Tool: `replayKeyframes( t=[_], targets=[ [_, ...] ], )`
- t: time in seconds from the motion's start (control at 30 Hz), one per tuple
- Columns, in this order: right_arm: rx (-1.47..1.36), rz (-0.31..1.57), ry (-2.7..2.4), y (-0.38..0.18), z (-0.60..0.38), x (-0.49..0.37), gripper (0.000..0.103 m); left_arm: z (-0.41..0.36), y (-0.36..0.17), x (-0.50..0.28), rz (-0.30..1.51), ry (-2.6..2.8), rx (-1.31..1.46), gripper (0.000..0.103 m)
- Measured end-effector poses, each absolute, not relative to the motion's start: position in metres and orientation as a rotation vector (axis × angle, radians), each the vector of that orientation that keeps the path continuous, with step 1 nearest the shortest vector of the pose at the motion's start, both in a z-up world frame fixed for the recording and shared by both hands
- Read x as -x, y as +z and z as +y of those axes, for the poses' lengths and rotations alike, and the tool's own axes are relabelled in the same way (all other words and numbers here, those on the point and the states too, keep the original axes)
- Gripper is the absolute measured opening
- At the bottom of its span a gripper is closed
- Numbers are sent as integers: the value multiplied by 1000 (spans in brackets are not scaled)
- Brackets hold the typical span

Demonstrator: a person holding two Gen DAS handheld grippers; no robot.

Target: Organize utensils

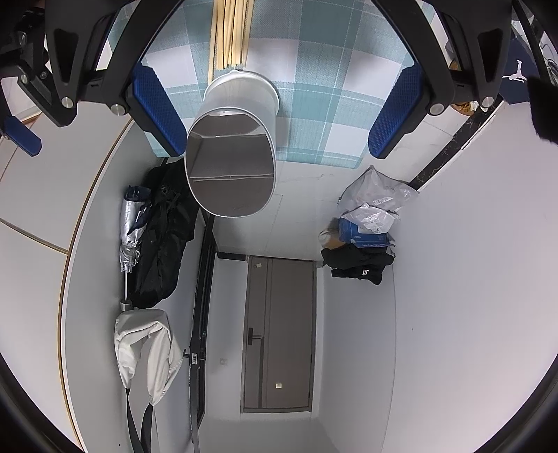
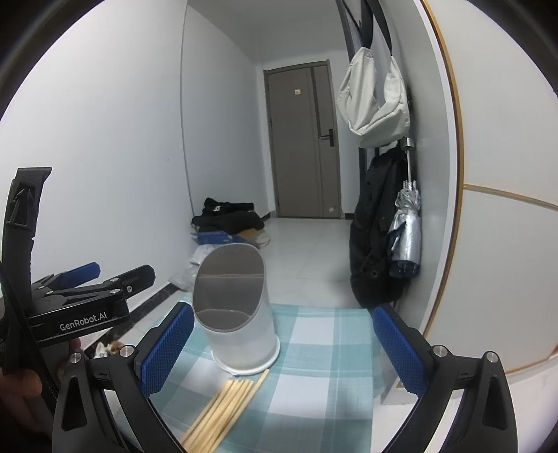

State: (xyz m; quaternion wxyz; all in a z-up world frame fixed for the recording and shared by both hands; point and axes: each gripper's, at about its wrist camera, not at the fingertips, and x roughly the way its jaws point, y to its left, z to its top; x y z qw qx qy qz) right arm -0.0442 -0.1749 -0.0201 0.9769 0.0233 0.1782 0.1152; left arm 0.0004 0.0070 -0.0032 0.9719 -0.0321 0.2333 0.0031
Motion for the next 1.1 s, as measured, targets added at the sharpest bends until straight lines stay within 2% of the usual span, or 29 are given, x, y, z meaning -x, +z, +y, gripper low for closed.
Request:
replayKeyframes(
  t=[0.87, 1.1],
  targets=[
    [-50, 380, 229, -24, -172, 42, 103, 10, -6, -3, 493, 12, 87, 102],
    [-88, 468, 272, -34, -170, 28, 103, 16, -18, -13, 575, 14, 97, 102]
  ],
)
